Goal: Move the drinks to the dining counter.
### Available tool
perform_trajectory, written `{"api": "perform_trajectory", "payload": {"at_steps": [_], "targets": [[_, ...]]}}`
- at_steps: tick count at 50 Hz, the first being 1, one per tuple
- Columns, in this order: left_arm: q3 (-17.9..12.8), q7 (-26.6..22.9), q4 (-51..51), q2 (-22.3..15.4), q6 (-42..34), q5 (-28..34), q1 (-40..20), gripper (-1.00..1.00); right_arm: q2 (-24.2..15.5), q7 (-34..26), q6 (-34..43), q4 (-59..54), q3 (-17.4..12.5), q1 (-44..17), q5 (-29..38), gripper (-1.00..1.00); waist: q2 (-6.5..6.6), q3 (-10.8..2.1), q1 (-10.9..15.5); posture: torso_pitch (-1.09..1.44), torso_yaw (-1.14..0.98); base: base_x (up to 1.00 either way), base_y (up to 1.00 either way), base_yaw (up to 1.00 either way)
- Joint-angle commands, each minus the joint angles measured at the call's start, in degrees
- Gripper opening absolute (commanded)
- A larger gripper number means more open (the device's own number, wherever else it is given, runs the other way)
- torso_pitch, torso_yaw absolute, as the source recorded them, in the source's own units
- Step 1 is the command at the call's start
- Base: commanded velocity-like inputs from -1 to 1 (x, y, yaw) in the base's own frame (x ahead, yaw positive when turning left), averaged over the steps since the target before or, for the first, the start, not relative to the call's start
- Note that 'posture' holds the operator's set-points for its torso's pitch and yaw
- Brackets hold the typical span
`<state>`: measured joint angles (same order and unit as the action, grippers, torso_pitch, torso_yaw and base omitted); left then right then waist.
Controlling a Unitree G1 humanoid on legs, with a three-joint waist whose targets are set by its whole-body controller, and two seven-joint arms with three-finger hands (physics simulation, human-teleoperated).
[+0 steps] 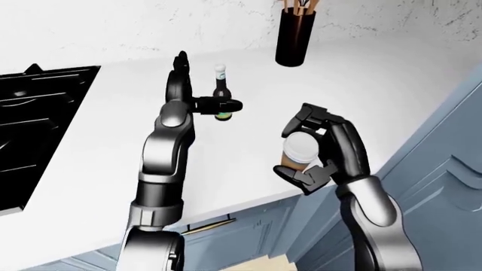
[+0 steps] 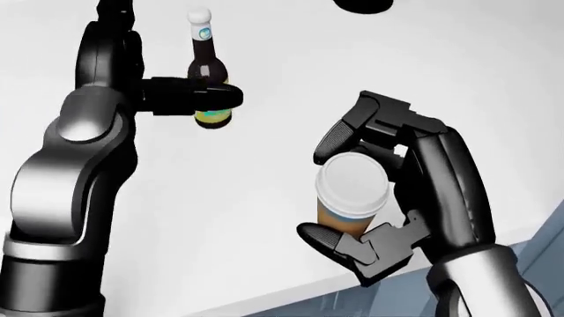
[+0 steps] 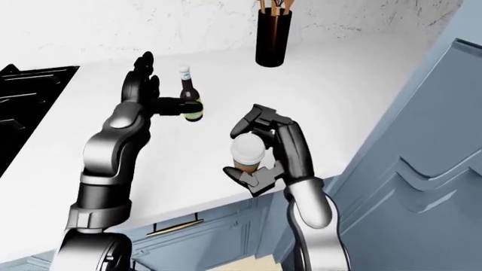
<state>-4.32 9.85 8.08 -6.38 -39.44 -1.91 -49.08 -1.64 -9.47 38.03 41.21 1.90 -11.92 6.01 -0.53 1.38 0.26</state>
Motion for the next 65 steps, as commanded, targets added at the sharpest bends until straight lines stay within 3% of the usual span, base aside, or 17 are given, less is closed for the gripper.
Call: {"api": "perform_trajectory", "payload": {"at_steps": [1,29,33,37,45,50,51,53,59,65], "targets": [[0.1,-0.2,0.1,-0.5,3.7,-0.3,-3.3,1.0,0.0,0.2,-1.9,2.3,0.0,-1.3,-0.1,-1.0,0.1,-1.64,0.0,0.0,0.0,0.0,0.0,0.0],[1.6,-1.1,20.6,1.9,15.9,2.9,-8.2,1.0,0.9,0.1,-4.4,0.8,1.4,0.2,0.7,-1.0,0.0,-1.98,-0.1,0.0,0.0,0.0,0.0,0.0],[1.8,-1.2,21.3,2.1,16.1,3.2,-8.3,0.87,0.9,0.1,-4.3,0.9,1.5,0.3,0.7,-1.0,-0.01,-1.98,-0.2,0.0,0.0,0.0,0.0,0.0],[2.1,-1.5,21.4,2.5,16.2,3.5,-8.4,0.42,1.0,0.1,-4.6,0.6,1.5,0.3,0.7,-1.0,-0.01,-1.98,-0.2,0.0,0.0,0.0,0.0,0.0],[2.7,-0.9,21.0,3.3,17.8,5.0,-6.9,0.02,0.9,-0.1,-4.8,0.9,1.6,1.0,0.6,-1.0,-0.05,-2.01,-0.2,0.0,0.0,0.0,0.0,0.0],[2.4,-1.1,20.9,3.4,17.9,5.3,-6.9,-0.43,1.0,-0.1,-5.2,0.5,1.7,1.1,0.6,-1.0,-0.06,-2.12,-0.2,0.0,0.0,0.0,0.0,0.0],[2.5,-1.1,20.6,3.4,17.9,5.3,-6.8,-0.69,1.0,-0.1,-5.4,0.4,1.7,1.2,0.6,-1.0,-0.05,-2.13,-0.2,0.0,0.0,0.0,0.0,0.0],[2.3,-1.1,20.6,3.4,18.1,5.2,-6.7,-1.0,1.1,-0.1,-5.7,0.4,2.0,1.7,0.7,-1.0,-0.04,-2.14,-0.2,0.0,0.0,0.0,0.0,0.0],[2.1,0.0,20.2,3.4,17.7,4.5,-6.5,-1.0,1.1,0.0,-6.5,-0.4,1.7,1.9,0.5,-1.0,-0.02,-2.18,-0.2,0.0,0.0,0.0,0.0,0.0],[4.0,-2.4,8.7,3.6,10.0,6.6,-4.3,-1.0,1.1,0.2,-5.4,0.0,1.0,1.3,0.0,-1.0,0.13,-2.16,-0.3,0.0,0.0,0.0,0.0,0.0]]}}
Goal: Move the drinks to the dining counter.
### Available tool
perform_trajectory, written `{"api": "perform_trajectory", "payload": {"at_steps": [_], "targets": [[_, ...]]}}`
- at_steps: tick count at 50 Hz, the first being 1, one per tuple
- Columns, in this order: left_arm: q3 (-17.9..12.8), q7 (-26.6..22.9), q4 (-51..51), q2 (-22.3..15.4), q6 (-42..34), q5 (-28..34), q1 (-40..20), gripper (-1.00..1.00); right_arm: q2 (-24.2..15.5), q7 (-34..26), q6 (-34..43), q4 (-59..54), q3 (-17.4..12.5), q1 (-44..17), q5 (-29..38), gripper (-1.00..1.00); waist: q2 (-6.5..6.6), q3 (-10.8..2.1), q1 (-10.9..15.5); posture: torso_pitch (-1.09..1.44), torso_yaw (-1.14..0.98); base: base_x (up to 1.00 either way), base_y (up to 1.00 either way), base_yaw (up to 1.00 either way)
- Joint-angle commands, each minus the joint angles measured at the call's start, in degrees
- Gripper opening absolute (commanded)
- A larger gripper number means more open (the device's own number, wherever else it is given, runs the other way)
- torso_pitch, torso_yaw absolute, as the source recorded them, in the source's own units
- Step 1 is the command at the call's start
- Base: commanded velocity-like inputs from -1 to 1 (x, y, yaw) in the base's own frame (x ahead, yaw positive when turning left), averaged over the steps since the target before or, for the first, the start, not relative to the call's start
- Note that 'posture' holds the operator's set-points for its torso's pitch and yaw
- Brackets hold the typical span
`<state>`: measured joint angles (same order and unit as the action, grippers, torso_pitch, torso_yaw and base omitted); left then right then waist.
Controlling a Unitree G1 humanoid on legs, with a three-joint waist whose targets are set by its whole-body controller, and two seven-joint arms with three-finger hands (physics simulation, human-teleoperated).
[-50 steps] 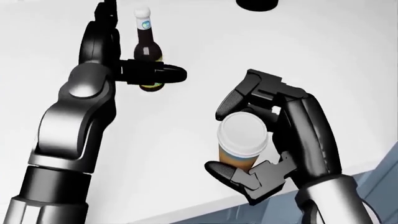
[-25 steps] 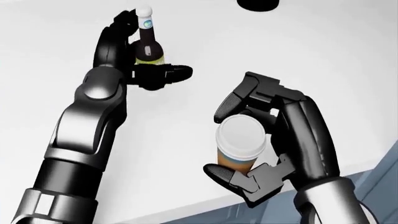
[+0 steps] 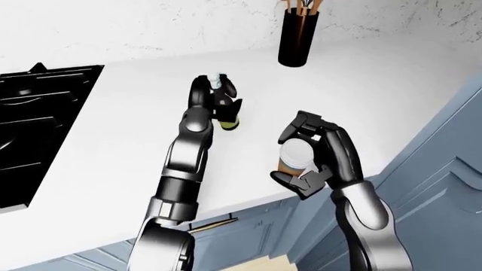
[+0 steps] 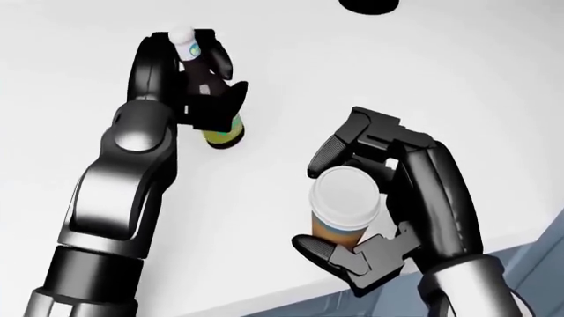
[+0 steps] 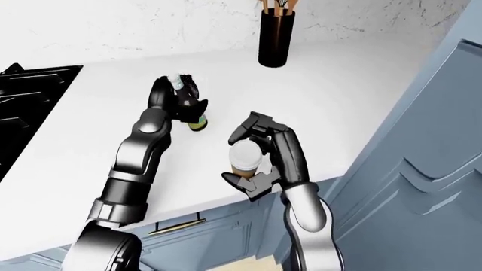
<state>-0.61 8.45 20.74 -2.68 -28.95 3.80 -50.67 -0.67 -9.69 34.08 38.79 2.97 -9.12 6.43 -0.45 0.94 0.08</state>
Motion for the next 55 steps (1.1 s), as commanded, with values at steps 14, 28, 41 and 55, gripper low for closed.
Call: {"api": "perform_trajectory", "payload": {"at_steps": [14,28,41,55], "targets": [[1.6,-8.8,-27.3,0.5,-19.4,7.1,-1.1,-1.0,-0.3,1.3,0.7,3.8,-1.0,-2.7,-1.5,-1.0,-0.07,-1.05,-0.2,0.0,0.0,0.0,0.0,0.0],[1.9,-10.8,-30.9,1.4,-21.3,9.1,-0.5,-1.0,-0.4,1.8,1.3,3.8,-0.6,-2.7,-1.1,-1.0,0.63,-2.21,0.2,0.0,0.0,-0.41,0.0,0.0],[1.9,-10.8,-31.3,1.7,-21.5,9.3,-0.7,-1.0,0.2,2.1,0.7,3.7,-0.9,-2.8,-1.3,-1.0,1.63,0.46,-0.8,0.0,0.0,-0.39,0.18,0.0],[1.6,-11.2,-32.1,1.0,-21.6,8.9,0.1,-1.0,-0.3,4.0,0.5,3.6,-1.7,-3.4,-3.5,-1.0,-1.37,1.16,2.4,0.0,0.0,0.0,0.0,1.0]]}}
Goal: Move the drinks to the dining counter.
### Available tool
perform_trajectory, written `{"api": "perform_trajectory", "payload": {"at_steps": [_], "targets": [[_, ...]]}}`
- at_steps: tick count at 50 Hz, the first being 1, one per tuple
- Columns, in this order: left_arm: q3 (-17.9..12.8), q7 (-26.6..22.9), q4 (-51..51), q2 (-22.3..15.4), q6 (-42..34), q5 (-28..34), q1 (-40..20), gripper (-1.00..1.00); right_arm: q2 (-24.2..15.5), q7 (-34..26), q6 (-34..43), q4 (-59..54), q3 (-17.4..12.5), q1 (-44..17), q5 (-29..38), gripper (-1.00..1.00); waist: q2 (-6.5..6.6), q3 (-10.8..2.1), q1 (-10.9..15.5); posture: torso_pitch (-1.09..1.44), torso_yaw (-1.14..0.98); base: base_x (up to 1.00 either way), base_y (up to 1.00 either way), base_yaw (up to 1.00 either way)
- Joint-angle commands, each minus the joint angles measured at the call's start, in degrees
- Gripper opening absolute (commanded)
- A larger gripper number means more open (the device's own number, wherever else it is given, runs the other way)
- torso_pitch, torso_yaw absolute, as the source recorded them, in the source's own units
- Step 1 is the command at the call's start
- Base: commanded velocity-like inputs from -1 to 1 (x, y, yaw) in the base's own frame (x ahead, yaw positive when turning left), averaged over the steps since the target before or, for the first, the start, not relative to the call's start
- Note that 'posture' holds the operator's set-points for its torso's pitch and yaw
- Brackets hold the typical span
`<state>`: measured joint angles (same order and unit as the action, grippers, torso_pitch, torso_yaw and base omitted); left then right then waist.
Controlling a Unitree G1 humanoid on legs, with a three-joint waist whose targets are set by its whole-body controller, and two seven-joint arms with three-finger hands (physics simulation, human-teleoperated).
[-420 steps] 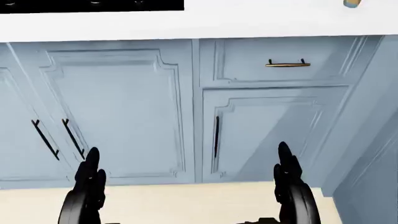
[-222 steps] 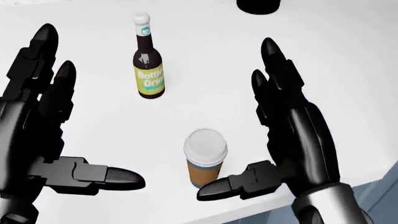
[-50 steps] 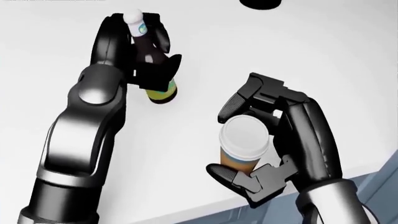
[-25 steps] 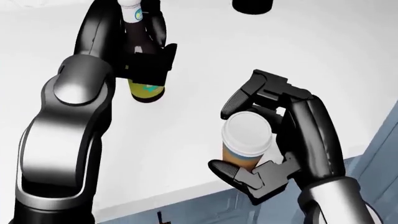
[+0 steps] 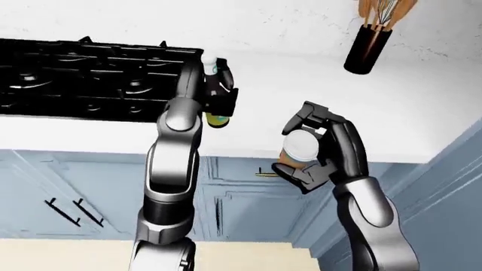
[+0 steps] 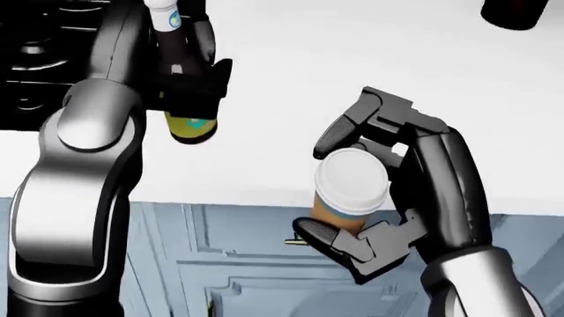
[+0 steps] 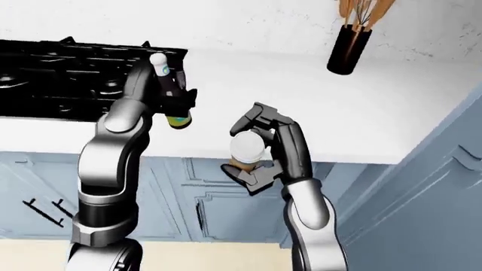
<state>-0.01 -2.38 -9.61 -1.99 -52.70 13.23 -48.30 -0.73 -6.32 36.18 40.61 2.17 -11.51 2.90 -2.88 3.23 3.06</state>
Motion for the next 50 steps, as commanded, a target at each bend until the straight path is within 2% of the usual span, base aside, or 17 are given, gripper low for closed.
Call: {"api": "perform_trajectory", "payload": {"at_steps": [1,4,6,7,10,15,19,20,21,31,34,35,36,43,47,49,50], "targets": [[0.9,-0.4,-1.7,0.3,2.1,-0.5,-2.3,-1.0,-0.3,0.7,-1.5,1.9,-0.9,-1.1,0.0,-1.0,0.53,-1.08,-0.6,0.0,0.0,0.0,0.0,1.0],[0.8,-0.5,-1.9,0.2,2.1,-0.5,-2.3,-1.0,-0.3,0.7,-1.7,1.8,-1.0,-1.0,-0.2,-1.0,-1.19,-1.2,-0.4,0.0,0.0,0.0,0.0,1.0],[0.7,-0.5,-2.2,0.1,2.0,-0.5,-2.2,-1.0,-0.4,0.8,-1.4,2.1,-0.9,-1.0,-0.3,-1.0,-4.32,-2.46,-0.7,0.0,0.0,0.0,0.0,1.0],[0.7,-0.5,-2.2,0.1,2.0,-0.5,-2.1,-1.0,-0.4,0.8,-1.4,2.1,-0.9,-1.0,-0.3,-1.0,-2.56,-2.32,-0.9,0.0,0.0,0.0,0.0,1.0],[0.7,-0.6,-2.7,0.0,1.8,-0.5,-2.1,-1.0,-0.4,0.8,-1.4,2.1,-0.8,-1.1,-0.3,-1.0,-2.07,-2.02,-0.9,0.0,0.0,0.0,0.0,1.0],[0.4,-0.6,-3.1,-0.2,1.7,-0.7,-1.9,-1.0,-0.5,0.8,-1.2,2.3,-0.9,-1.2,-0.4,-1.0,1.92,-1.39,-1.8,0.0,0.0,0.0,0.0,1.0],[0.3,-0.5,-3.6,-0.3,1.5,-0.9,-1.8,-1.0,-0.4,0.9,-1.4,2.2,-0.8,-1.0,-0.6,-1.0,7.86,-3.04,-1.8,0.0,0.0,0.0,0.0,1.0],[0.4,-0.4,-3.5,-0.3,1.7,-1.0,-1.6,-1.0,-0.5,0.9,-1.7,1.9,-0.9,-1.0,-0.6,-1.0,6.14,-2.13,-1.2,0.0,0.0,0.0,0.0,1.0],[0.4,-0.4,-3.5,-0.3,1.7,-1.0,-1.6,-1.0,-0.5,0.9,-1.5,2.1,-0.8,-1.0,-0.6,-1.0,6.75,-2.21,-1.5,0.0,0.0,0.0,0.0,1.0],[0.0,-0.3,-4.6,-0.7,0.6,-1.6,-1.8,-1.0,-0.1,1.1,-1.0,2.4,-0.7,-1.0,-0.7,-1.0,0.66,-1.26,-1.3,0.0,0.0,0.0,0.0,1.0],[0.1,-0.3,-5.0,-0.8,0.4,-1.7,-1.7,-1.0,0.0,1.2,-0.4,2.9,-0.5,-1.0,-1.3,-1.0,-3.27,-2.38,-1.6,0.0,0.0,0.0,0.0,1.0],[0.2,-0.3,-4.9,-0.8,0.5,-1.7,-1.6,-1.0,0.0,1.2,-0.5,2.8,-0.5,-0.9,-1.3,-1.0,-2.84,-3.31,-1.0,0.0,0.0,0.0,0.0,1.0],[0.2,-0.3,-4.9,-0.8,0.5,-1.8,-1.7,-1.0,0.0,1.3,-0.6,2.8,-0.5,-0.9,-1.3,-1.0,-2.2,-1.8,-1.7,0.0,0.0,0.0,0.0,1.0],[0.2,-0.4,-5.8,-0.9,-0.3,-1.7,-1.9,-1.0,-0.2,1.2,-0.8,2.7,0.0,-0.8,-1.2,-1.0,1.04,-1.83,-1.5,0.0,0.0,0.0,0.0,1.0],[0.1,-0.4,-5.8,-0.9,-0.2,-1.7,-1.8,-1.0,-0.2,1.1,-1.1,2.5,0.1,-0.8,-1.0,-1.0,4.71,-1.96,-1.8,0.0,0.0,0.0,0.0,1.0],[0.1,-0.4,-5.7,-0.9,-0.1,-1.8,-1.7,-1.0,-0.1,1.1,-1.0,2.5,0.2,-0.8,-0.9,-1.0,7.95,-4.31,-1.4,0.0,0.0,0.0,0.0,1.0],[0.1,-0.4,-5.9,-0.9,-0.1,-1.8,-1.6,-1.0,-0.1,1.1,-0.9,2.7,0.2,-0.7,-0.9,-1.0,6.24,-1.85,-1.1,0.0,0.0,0.0,0.0,1.0]]}}
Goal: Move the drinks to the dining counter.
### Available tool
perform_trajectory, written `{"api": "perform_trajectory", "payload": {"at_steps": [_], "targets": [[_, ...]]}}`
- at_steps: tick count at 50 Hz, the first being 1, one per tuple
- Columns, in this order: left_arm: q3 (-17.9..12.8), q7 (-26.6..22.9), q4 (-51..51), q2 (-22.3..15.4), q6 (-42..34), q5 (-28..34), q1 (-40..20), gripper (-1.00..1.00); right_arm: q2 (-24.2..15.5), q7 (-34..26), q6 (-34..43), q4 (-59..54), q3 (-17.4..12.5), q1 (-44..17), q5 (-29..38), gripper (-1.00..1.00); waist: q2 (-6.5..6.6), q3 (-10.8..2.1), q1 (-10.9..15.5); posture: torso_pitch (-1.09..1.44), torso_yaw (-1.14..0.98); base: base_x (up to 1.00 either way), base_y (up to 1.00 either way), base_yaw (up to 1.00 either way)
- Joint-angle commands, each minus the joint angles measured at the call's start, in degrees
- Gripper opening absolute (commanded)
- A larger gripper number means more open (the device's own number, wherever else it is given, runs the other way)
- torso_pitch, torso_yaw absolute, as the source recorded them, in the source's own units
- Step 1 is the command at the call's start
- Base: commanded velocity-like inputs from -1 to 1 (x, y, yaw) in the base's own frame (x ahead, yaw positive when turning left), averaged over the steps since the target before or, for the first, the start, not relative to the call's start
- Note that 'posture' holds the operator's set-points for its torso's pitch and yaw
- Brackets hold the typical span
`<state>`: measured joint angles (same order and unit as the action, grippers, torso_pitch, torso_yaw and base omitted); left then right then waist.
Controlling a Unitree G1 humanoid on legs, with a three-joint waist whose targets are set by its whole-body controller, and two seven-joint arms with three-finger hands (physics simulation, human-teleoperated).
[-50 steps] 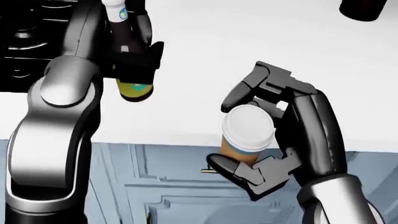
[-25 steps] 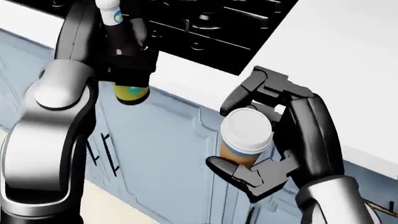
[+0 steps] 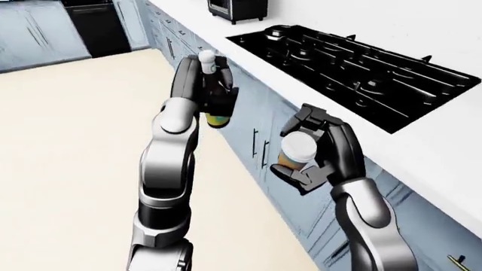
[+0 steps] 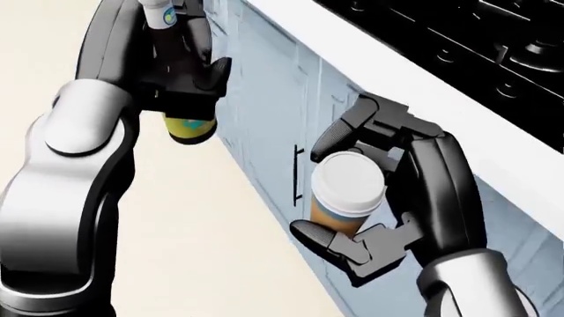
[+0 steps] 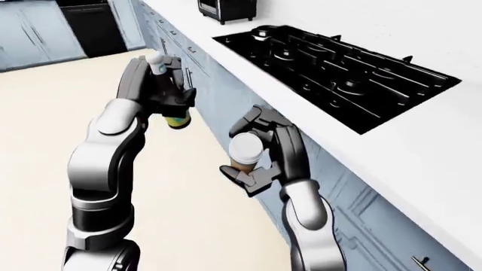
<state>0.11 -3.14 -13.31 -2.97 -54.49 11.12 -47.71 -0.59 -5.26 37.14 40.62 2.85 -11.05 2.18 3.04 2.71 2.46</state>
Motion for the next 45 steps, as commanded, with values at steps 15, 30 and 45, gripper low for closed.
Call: {"api": "perform_trajectory", "payload": {"at_steps": [15,30,45], "targets": [[0.4,-0.2,-2.9,-0.1,2.8,1.0,0.3,-1.0,-0.5,-0.1,-3.8,0.3,-1.5,-1.4,0.2,-1.0,-7.81,-1.28,-1.5,0.0,0.0,0.0,0.0,1.0],[0.0,-2.1,-7.7,-0.4,3.4,1.9,5.6,-1.0,-1.7,1.6,-3.0,-5.8,-4.4,-7.6,-1.4,-1.0,0.45,-2.18,-0.8,0.0,0.0,0.0,0.0,1.0],[0.4,-1.9,-8.5,0.0,4.9,1.7,8.1,-1.0,-1.6,2.7,-5.5,-8.4,-4.2,-5.9,-2.9,-1.0,-5.52,-2.2,-0.8,0.0,0.0,0.0,0.06,0.3]]}}
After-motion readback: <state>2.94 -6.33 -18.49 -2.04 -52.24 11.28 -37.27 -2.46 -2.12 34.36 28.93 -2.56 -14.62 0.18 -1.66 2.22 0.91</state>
